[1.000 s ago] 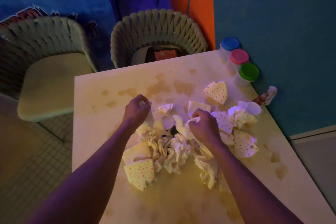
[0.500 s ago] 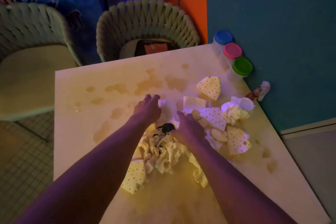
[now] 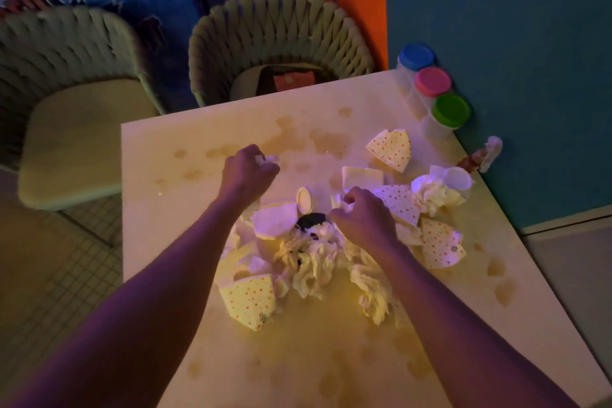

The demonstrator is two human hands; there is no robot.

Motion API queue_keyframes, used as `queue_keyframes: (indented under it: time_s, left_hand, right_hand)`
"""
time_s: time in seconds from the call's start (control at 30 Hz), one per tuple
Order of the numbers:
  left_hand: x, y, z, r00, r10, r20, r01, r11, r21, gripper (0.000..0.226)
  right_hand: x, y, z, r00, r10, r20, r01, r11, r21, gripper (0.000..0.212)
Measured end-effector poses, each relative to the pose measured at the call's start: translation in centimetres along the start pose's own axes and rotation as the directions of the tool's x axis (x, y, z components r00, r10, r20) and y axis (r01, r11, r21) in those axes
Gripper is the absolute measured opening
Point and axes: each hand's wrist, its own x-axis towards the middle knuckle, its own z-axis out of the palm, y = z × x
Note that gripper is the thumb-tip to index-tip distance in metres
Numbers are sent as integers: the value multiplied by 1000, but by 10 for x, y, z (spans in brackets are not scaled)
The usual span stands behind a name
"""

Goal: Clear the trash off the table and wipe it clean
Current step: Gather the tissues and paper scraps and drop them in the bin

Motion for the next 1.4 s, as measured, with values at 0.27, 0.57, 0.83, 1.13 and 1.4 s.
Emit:
queue_keyframes:
  time_s: [0.27,0.57,0.83,1.13,1.4]
  left_hand:
    - [-56,-63,-41,989,-147,-25,149,986,74,22]
    - [-103,-89,-11,966,-243,86,226,959,170,36]
    - [-107,-88,1,980,-198,23,186,949,255,26]
    - [-107,-69,-20,985,-170,8,171,985,-8,6]
    - [-121,-47,8,983,-91,160,74,991,109,20]
  right_hand:
    - [-25,-14,-1,976,-53,211,61,998,-34,29]
    - [-48,-21,26,956,-71,286,151,952,-268,73]
    - [-50,-3,49,979,-33,202,99,939,-328,58]
    - [-49,6,49,977,-127,170,183,910,-373,48]
    - [-53,10,37,975,-133,177,182,937,-298,46]
